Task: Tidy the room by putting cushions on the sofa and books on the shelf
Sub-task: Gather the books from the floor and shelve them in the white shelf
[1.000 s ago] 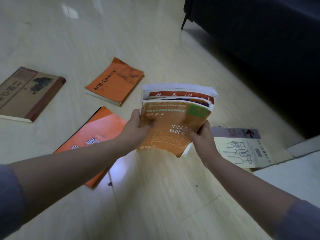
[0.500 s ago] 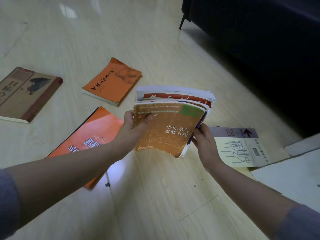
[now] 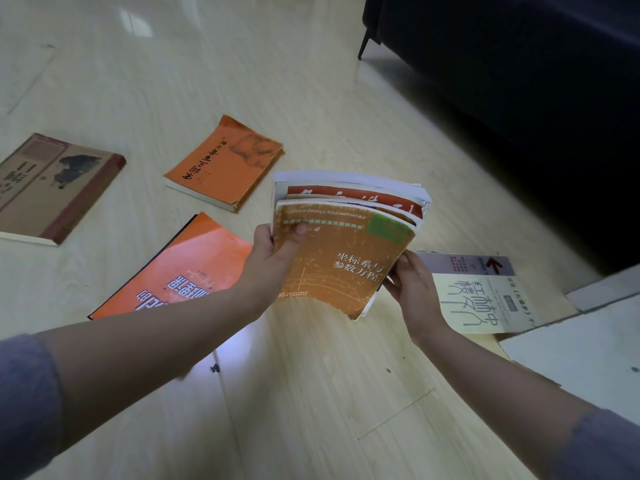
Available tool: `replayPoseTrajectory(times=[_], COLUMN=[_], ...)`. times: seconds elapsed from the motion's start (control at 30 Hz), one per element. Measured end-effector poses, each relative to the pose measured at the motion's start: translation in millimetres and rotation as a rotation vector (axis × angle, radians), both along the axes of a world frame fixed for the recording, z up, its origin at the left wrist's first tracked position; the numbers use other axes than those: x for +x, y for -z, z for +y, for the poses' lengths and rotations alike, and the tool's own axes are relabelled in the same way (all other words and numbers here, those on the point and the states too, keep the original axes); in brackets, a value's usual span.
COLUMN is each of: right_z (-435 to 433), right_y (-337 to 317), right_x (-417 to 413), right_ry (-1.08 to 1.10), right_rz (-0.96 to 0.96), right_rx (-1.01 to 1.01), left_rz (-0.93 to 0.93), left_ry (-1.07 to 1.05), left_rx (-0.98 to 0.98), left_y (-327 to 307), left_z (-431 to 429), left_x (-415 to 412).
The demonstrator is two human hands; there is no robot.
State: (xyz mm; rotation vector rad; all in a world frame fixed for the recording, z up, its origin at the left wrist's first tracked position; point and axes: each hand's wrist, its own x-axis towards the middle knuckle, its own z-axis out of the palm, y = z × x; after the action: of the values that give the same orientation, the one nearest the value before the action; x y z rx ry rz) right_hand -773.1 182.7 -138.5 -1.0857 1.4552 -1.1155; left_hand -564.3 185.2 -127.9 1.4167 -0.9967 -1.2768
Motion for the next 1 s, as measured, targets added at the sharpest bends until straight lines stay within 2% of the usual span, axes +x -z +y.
replayPoseTrajectory(times=[0.17,0.37,0.57,0.83,1.0], right_z=[2.6,4.4,8.1,17.4,26.6], right_y=[5.7,15.9,10.0,11.3,17.2], right_x=[-3.0,1.2,4.3,2.4,0.9], right_ry=[-0.030,-0.066,-0.043,-0.189,-0.111], right_rz=[0.059,0.239,0.089,0.187,0.193], right_rx=[0.007,-0.009,0.039,-0.022,-0.027], left_rz=[0.006,0.008,-0.002,0.014,-0.009], left_ry=[0.023,0.024,-0.005,0.019,0.018], left_rx=[0.013,0.011,-0.012,0.008,-0.005], left_y=[-1.0,-0.4,-1.4,1.1,-0.6], left_z=[1.3,1.4,1.1,-2.0,-2.6], left_x=[1.1,0.5,-2.5,0.3,1.1])
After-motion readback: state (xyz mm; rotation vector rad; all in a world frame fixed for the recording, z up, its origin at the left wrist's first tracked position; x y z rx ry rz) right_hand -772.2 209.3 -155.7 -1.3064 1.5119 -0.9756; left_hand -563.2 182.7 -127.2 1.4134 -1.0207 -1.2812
